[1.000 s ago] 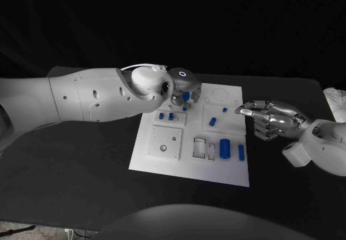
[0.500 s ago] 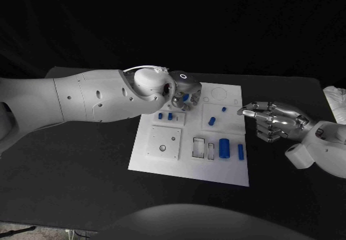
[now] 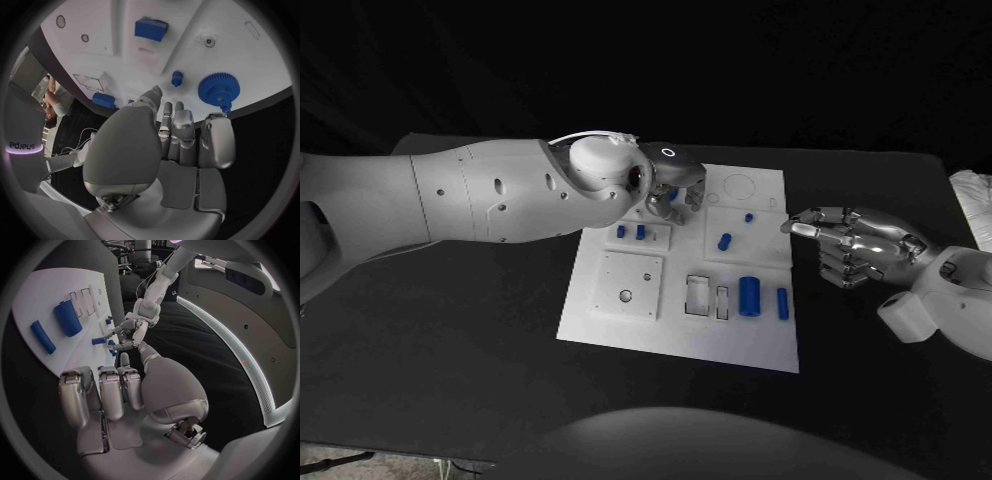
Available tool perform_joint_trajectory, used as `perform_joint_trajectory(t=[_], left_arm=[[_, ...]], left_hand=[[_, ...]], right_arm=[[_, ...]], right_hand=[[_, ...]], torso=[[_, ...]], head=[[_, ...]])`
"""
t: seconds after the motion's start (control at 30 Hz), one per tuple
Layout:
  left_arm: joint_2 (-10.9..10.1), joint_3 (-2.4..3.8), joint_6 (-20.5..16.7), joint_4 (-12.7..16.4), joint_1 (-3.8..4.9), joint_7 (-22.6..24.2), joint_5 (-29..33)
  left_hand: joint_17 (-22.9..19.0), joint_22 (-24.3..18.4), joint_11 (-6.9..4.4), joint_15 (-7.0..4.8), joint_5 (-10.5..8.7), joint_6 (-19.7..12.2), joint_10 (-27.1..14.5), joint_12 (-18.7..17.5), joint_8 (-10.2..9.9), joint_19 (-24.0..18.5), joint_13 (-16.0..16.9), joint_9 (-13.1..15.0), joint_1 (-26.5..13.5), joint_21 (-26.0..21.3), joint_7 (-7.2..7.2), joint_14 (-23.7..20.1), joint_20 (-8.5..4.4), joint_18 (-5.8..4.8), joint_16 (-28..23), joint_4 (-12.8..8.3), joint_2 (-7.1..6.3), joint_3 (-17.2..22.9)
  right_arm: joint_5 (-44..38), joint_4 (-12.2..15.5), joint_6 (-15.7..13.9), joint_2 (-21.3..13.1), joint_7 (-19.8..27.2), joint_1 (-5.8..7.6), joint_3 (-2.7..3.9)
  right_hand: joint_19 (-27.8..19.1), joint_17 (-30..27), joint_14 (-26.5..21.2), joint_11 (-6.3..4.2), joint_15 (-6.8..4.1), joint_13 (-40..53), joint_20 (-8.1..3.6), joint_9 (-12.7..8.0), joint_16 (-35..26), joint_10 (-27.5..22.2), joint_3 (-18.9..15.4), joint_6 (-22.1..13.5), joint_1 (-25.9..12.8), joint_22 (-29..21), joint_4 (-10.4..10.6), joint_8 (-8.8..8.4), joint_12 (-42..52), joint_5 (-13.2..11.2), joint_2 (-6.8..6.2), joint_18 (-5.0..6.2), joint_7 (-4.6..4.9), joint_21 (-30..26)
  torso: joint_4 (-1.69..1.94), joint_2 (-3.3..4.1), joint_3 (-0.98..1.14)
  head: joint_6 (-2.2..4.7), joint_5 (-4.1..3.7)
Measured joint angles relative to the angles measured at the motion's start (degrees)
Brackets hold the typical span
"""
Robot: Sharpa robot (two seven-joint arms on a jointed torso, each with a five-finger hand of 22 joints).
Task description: Assemble the parts on the task board
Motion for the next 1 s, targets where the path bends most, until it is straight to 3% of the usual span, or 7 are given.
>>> perform_joint_trajectory(t=[0.4,0.67,1.0], left_arm=[[-2.6,0.00,-1.6,2.6,-0.03,0.7,0.1],[-4.2,-0.01,-1.6,3.3,-0.03,-0.1,-0.3],[-4.5,-0.02,-1.4,3.4,-0.03,-1.3,-0.8]], left_hand=[[0.5,0.0,0.20,0.00,1.54,-0.2,-0.2,3.3,0.0,0.0,2.3,-0.3,1.2,0.0,-0.21,0.0,0.00,0.00,1.3,-0.2,0.48,-0.2],[1.5,0.0,0.53,0.00,1.99,-0.2,-0.5,4.1,0.0,0.0,2.8,-0.3,1.5,0.0,-0.21,0.0,0.00,0.00,2.3,-0.2,0.70,-0.2],[1.0,0.0,1.14,0.43,2.66,-0.4,-2.0,4.5,0.3,0.0,3.3,-0.7,2.2,0.0,-1.67,0.0,0.42,0.01,2.6,-0.5,0.70,0.4]], right_arm=[[0.0,0.4,0.1,-0.3,-0.4,0.00,0.00],[0.0,0.2,0.1,-0.3,-0.6,0.00,0.00],[0.0,0.1,0.3,-0.1,-0.7,0.00,-0.01]], right_hand=[[0.0,0.0,0.0,0.00,0.00,0.0,0.00,0.0,0.0,0.0,0.0,0.0,0.0,0.0,0.0,0.00,0.0,0.0,0.00,0.00,0.00,0.0],[0.0,0.0,0.0,0.00,0.00,0.0,0.00,0.0,0.0,0.0,0.0,0.0,0.0,0.0,0.0,0.00,0.0,0.0,0.00,0.00,0.00,0.0],[0.0,0.0,0.0,0.00,0.00,0.0,0.00,0.0,0.0,0.0,0.0,0.0,0.0,0.0,0.0,0.00,0.0,0.0,0.00,0.00,0.00,0.0]], torso=[[-0.69,0.13,0.10],[-0.93,0.15,0.19],[-1.32,0.16,0.32]], head=[[0.00,0.69],[0.00,1.29],[0.00,1.53]])
